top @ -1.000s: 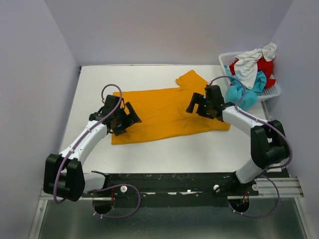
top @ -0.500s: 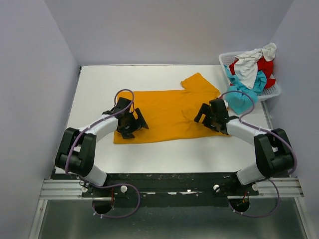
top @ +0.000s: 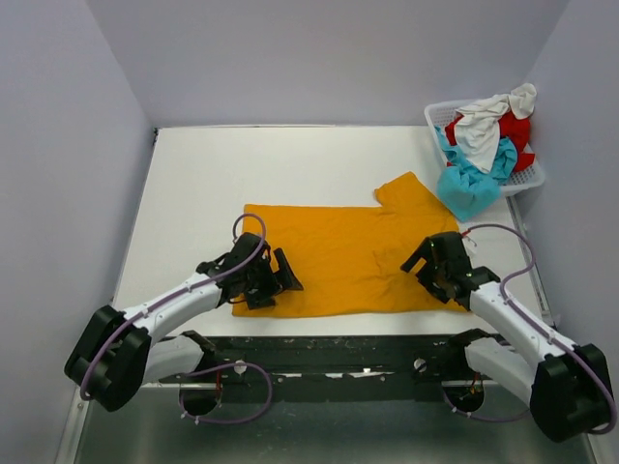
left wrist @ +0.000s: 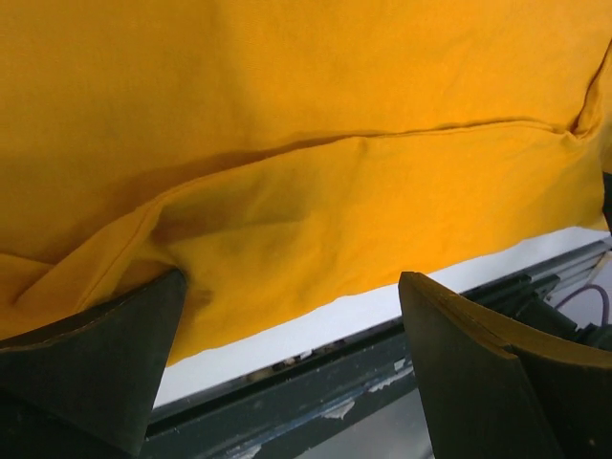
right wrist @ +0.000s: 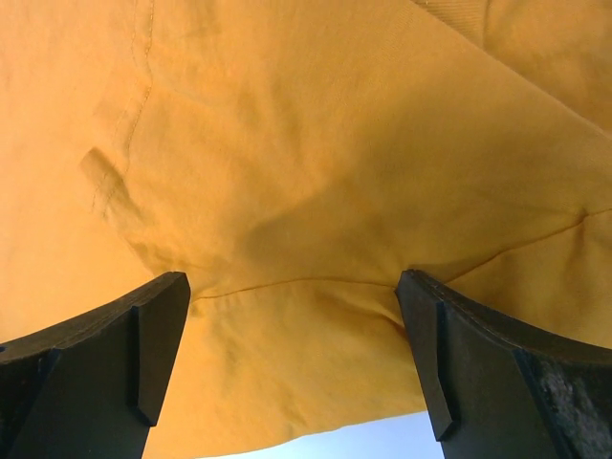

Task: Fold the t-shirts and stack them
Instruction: Fold the flattened tshirt in 1/3 of the way

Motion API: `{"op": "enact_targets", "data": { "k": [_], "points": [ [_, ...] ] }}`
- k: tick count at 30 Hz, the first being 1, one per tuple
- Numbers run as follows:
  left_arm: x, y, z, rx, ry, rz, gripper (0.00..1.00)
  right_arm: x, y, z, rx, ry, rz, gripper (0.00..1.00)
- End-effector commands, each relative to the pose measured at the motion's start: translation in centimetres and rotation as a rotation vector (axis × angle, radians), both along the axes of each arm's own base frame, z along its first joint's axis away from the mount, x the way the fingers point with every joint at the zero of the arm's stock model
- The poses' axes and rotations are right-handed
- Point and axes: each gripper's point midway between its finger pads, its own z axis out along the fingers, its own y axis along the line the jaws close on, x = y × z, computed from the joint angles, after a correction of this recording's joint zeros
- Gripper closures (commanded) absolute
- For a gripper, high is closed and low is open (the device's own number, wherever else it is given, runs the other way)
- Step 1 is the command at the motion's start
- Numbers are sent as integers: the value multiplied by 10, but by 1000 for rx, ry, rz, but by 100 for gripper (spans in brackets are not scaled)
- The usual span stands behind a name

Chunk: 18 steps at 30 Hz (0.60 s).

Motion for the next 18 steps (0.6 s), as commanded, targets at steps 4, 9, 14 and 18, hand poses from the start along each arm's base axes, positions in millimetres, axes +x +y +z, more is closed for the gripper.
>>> {"op": "enact_targets", "data": {
  "k": [4,9,14,18],
  "points": [
    [-48,16,-23,50,124,50,1,-49,-21,-5,-14,109,-112,0],
    [-54,-3,-14,9,120,-3,1,-44,-37,-18,-94,137,-201,0],
    [-65,-4,-17,27,147,-22,1,-43,-46,-19,-125,164,-237,0],
    [-66,-4,-14,32,143,-30,1,-46,-57,-15,-112,149,-300,0]
  ]
}}
